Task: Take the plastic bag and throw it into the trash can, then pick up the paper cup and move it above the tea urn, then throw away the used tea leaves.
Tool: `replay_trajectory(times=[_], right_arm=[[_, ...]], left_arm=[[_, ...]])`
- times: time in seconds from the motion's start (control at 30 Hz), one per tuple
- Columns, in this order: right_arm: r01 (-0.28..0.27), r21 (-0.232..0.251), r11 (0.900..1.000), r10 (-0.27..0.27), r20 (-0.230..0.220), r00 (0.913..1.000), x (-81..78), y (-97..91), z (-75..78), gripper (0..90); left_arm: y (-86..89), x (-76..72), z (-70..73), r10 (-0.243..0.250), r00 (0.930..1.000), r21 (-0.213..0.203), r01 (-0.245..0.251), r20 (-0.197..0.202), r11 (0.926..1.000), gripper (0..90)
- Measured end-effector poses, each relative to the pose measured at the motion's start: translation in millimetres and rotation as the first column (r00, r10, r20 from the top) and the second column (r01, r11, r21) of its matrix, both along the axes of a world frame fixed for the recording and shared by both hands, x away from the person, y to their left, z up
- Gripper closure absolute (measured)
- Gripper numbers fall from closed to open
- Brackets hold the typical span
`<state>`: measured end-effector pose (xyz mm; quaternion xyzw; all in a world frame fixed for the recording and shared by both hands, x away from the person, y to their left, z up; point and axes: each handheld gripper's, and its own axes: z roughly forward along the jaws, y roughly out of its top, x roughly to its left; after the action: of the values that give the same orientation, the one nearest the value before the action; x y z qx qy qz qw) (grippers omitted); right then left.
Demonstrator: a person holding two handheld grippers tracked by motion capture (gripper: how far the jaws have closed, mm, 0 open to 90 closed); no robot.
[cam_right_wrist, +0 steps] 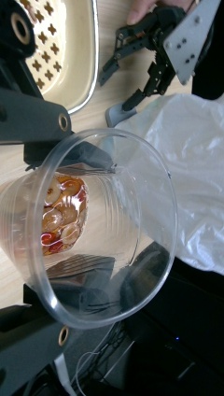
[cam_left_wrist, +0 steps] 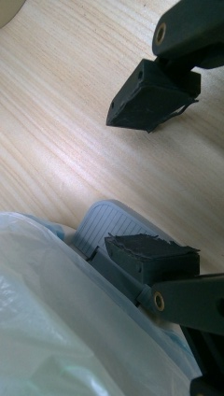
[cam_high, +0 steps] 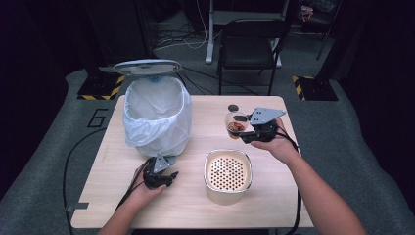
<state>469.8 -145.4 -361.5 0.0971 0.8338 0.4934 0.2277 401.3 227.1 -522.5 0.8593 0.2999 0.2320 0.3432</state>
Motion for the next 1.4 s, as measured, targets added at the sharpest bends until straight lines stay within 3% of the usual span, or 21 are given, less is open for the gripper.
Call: replay_trajectory(times=[0.3, 0.33, 0.5, 0.6, 0.73, 0.8, 0.83, 1.03, 1.13, 1.17, 1.2, 1.33, 1.37, 1.4], right_arm=[[-0.06, -0.046, 0.9971, 0.063, 0.068, 0.9957, -14.4, 4.8, 3.2, 48.5], [-0.072, -0.057, 0.9957, 0.077, 0.095, 0.9925, -17.5, 5.5, 4.3, 48.6], [-0.088, -0.076, 0.9932, 0.098, 0.133, 0.9863, -23.4, 6.4, 5.6, 48.6], [-0.095, -0.1, 0.9904, 0.112, 0.173, 0.9785, -25.5, 6.9, 5.8, 48.7], [-0.094, -0.174, 0.9802, 0.134, 0.236, 0.9625, -33.5, 10.0, 2.9, 48.9], [-0.098, -0.188, 0.9772, 0.143, 0.242, 0.9597, -35.0, 10.9, 2.1, 48.9], [-0.097, -0.216, 0.9715, 0.154, 0.264, 0.9522, -38.4, 13.1, 0.4, 49.0], [-0.094, -0.262, 0.9606, 0.174, 0.303, 0.9369, -46.0, 16.0, -0.7, 49.4], [-0.091, -0.297, 0.9504, 0.197, 0.352, 0.9149, -50.6, 17.7, -1.6, 49.6], [-0.091, -0.297, 0.9504, 0.197, 0.352, 0.9149, -50.6, 17.7, -1.6, 49.6], [-0.088, -0.314, 0.9453, 0.206, 0.364, 0.9083, -52.1, 18.1, -2.6, 49.6], [-0.088, -0.325, 0.9417, 0.212, 0.37, 0.9047, -54.5, 18.3, -3.4, 49.8], [-0.084, -0.331, 0.94, 0.217, 0.389, 0.8952, -55.6, 17.9, -3.2, 50.0], [-0.084, -0.331, 0.94, 0.217, 0.389, 0.8952, -55.6, 17.9, -3.2, 50.0]], left_arm=[[0.0, 0.0, 0.0, 0.0, 1.0, 0.0, 0.0, 0.0, 1.0, 36.0], [-0.1, 0.0, 0.0, 0.001, 1.0, 0.0, -0.001, 0.0, 1.0, 36.0], [-0.1, -0.1, 0.0, 0.001, 1.0, 0.0, -0.001, 0.0, 1.0, 36.0], [-0.1, -0.1, 0.0, 0.001, 1.0, 0.0, -0.001, 0.0, 1.0, 36.0], [-0.1, -0.1, 0.0, 0.001, 1.0, 0.0, -0.001, 0.0, 1.0, 36.0], [-0.1, -0.1, 0.0, 0.001, 1.0, 0.0, -0.001, 0.0, 1.0, 36.0], [-0.1, -0.1, -0.1, 0.001, 1.0, 0.0, -0.001, 0.001, 1.0, 36.0], [-0.1, -0.1, -0.1, 0.001, 1.0, 0.0, -0.001, 0.001, 1.0, 36.0], [-0.1, -0.2, -0.2, 0.002, 1.0, -0.001, -0.002, 0.003, 1.0, 36.0], [-0.1, -0.2, -0.2, 0.002, 1.0, -0.001, -0.002, 0.003, 1.0, 36.0], [-0.2, -0.3, -0.3, 0.003, 1.0, -0.001, -0.003, 0.004, 1.0, 36.0], [0.0, -0.2, -0.1, 0.001, 1.0, 0.0, -0.001, 0.002, 1.0, 36.0], [-0.1, -0.2, -0.3, 0.002, 1.0, -0.001, -0.002, 0.003, 1.0, 36.0], [-0.1, -0.2, -0.3, 0.002, 1.0, -0.001, -0.002, 0.003, 1.0, 36.0]])
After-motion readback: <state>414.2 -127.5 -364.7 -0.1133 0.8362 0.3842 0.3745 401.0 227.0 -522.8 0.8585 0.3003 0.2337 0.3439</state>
